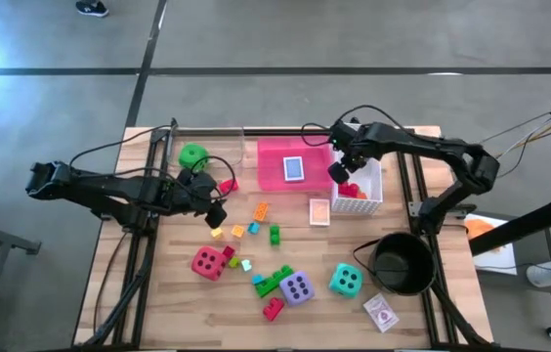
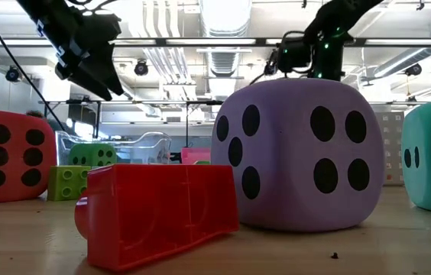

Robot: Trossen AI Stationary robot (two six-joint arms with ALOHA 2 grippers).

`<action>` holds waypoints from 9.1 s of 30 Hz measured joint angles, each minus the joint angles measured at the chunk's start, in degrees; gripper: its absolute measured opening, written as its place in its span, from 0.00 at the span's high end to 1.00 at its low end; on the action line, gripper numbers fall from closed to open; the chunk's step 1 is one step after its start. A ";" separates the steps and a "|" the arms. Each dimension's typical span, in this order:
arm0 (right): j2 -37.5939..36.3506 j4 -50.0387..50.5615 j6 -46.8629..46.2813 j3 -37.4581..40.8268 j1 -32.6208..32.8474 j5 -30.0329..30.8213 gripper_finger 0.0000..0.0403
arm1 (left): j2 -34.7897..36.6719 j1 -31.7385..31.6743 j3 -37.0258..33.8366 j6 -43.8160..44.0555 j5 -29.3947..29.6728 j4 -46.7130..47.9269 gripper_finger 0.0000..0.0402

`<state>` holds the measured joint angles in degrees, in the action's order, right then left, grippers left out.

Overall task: Pick & Place Toys
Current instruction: Put the large blue game piece into the white bin, then put the yellow deck of cards into the pink bin

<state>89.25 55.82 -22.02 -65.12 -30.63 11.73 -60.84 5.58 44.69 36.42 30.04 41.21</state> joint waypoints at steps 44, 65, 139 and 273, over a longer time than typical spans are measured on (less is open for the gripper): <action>5.75 -2.66 6.01 0.81 -1.77 -4.68 0.95 | 0.00 -0.02 -0.04 -0.13 -0.02 -0.76 0.29; 5.75 -2.39 5.98 0.85 -1.77 -4.44 0.56 | 0.00 -0.02 -0.04 -0.02 -0.04 -0.76 0.29; 17.06 3.50 -9.78 -18.84 31.56 -10.98 0.47 | 0.00 5.03 -0.04 -6.45 -0.46 -6.25 0.29; 26.91 -7.04 -73.14 -6.82 40.59 17.57 0.12 | 0.00 5.49 -0.02 -6.58 -1.31 -5.35 0.29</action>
<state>116.16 48.78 -95.15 -71.94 9.95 29.30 -60.84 11.07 44.66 29.85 28.73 35.86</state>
